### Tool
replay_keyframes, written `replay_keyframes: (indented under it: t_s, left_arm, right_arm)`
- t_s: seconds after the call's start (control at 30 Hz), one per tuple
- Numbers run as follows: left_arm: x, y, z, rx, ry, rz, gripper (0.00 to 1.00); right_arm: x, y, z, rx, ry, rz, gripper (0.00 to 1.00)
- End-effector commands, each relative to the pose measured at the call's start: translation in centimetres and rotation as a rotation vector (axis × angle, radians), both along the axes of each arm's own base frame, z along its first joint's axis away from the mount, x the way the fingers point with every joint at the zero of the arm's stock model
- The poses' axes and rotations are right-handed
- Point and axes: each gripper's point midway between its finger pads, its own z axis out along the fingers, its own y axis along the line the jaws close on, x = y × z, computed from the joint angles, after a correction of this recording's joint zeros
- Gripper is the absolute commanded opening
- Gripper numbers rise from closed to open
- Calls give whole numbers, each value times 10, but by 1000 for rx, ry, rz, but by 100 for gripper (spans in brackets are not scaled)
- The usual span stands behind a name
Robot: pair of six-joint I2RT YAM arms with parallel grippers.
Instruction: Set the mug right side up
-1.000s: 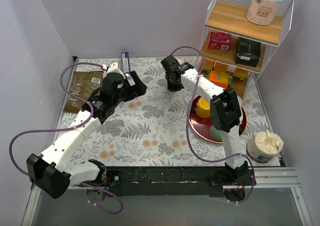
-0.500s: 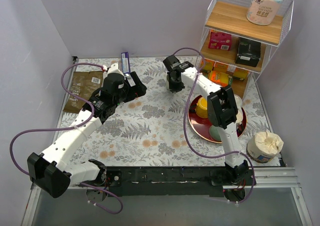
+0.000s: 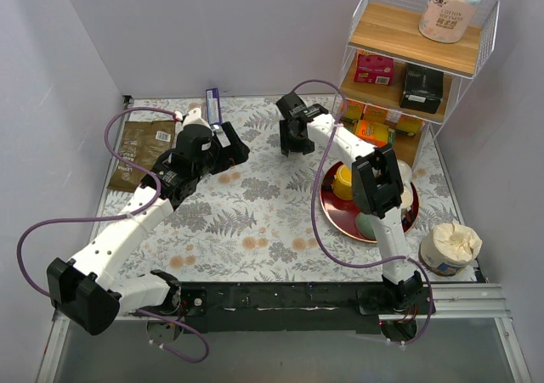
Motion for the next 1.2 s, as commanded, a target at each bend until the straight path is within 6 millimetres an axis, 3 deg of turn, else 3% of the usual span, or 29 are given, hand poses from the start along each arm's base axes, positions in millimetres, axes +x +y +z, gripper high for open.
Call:
replay_keyframes:
  t_s: [0.0,0.1,0.27,0.33,0.43,0.5,0.53,0.6,0.63,0.67,0.7,0.73,0.8,0.83,0.87,0.9,0.93,0.97,1.07,1.1,1.17]
  left_arm:
    - [-1,3,2,-2,-13,7,98]
    - [-2,1,1,-2,-13,-3,98]
    - [-5,-13,-1,-24,-20,-87,98]
    - [-8,-28,-1,-46,-42,-184,98]
    - [-11,-51,0,-73,-94,-334,98]
    - [-7,-64,3,-94,-123,-387,98]
    - [-3,-72,-6,-96,-111,-423,98]
    - [-6,-93,-4,-138,-143,-531,98]
    - [-3,-103,-17,-133,-122,-563,98]
    - [-3,-111,-18,-116,-144,-611,98]
    - [1,-119,-18,-105,-172,-630,98]
    - [2,-131,-33,-82,-153,-658,98]
    - [13,-144,-35,-49,-183,-671,98]
    - [13,-154,-38,-50,-181,-695,98]
    - [18,-164,-57,-42,-145,-714,98]
    - [21,-176,-48,-52,-177,-743,98]
    - [18,-189,-52,-51,-177,-774,98]
    - [20,-198,-66,-42,-159,-798,98]
    - [16,-228,-72,7,-209,-888,98]
    - [16,-234,-92,32,-176,-911,98]
    - [19,-247,-95,68,-200,-941,97]
  right_arm:
    - [16,6,47,68,-98,-3,64]
    - [13,4,65,89,-116,-4,69]
    - [0,-7,113,150,-167,-5,74]
    - [-9,-13,121,160,-165,4,76]
    - [-27,-30,162,214,-214,-7,77]
    - [-39,-43,161,222,-199,-22,77]
    - [-47,-50,180,246,-242,-27,77]
    - [-59,-72,176,200,-260,-83,77]
    - [-66,-80,203,239,-344,-102,77]
    - [-71,-86,212,250,-385,-112,77]
    - [-78,-95,199,230,-384,-126,77]
    - [-86,-100,231,292,-488,-126,77]
    - [-96,-110,231,306,-528,-142,77]
    - [-104,-117,253,352,-596,-156,77]
    - [-109,-121,260,363,-620,-168,77]
    - [-112,-126,263,366,-637,-180,78]
    - [-119,-132,275,386,-672,-187,79]
    - [-122,-135,279,385,-684,-194,79]
    - [-133,-148,287,364,-696,-217,80]
    - [-135,-152,287,351,-697,-229,80]
    - [-143,-160,286,333,-687,-240,80]
